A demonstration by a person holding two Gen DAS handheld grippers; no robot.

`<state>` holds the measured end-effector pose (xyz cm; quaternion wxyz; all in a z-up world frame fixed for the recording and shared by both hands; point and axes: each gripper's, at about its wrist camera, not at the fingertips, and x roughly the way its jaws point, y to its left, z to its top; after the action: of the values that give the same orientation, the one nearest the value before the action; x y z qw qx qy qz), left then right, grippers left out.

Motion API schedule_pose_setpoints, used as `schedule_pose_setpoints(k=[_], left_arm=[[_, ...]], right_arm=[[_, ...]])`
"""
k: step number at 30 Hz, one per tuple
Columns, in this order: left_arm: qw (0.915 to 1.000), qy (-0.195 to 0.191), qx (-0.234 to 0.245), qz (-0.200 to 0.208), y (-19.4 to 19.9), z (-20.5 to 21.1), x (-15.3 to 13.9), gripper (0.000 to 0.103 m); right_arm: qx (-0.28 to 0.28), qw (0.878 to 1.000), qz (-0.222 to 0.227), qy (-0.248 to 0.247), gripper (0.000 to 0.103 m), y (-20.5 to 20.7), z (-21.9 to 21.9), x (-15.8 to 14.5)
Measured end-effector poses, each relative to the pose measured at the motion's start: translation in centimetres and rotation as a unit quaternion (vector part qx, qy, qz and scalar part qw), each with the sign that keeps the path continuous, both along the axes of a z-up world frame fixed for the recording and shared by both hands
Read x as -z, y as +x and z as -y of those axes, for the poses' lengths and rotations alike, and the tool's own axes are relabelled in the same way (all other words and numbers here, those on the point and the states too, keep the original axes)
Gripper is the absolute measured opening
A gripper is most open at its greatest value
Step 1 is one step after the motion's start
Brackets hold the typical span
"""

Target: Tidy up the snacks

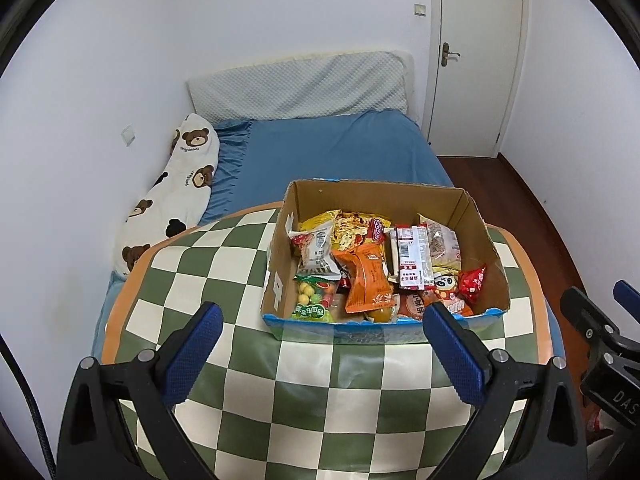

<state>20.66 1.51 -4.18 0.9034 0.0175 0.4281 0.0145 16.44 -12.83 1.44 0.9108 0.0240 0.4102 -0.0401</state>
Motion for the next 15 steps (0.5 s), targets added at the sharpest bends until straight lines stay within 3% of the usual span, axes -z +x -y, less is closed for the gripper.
schedule_pose_setpoints(k=[15], left_arm=[[1.0, -0.005, 0.003, 0.001, 0.64, 0.03, 0.17, 0.103]], right_arm=[[-0.005, 1.0, 0.003, -0.013, 0.103, 0.81, -0.55, -0.4]])
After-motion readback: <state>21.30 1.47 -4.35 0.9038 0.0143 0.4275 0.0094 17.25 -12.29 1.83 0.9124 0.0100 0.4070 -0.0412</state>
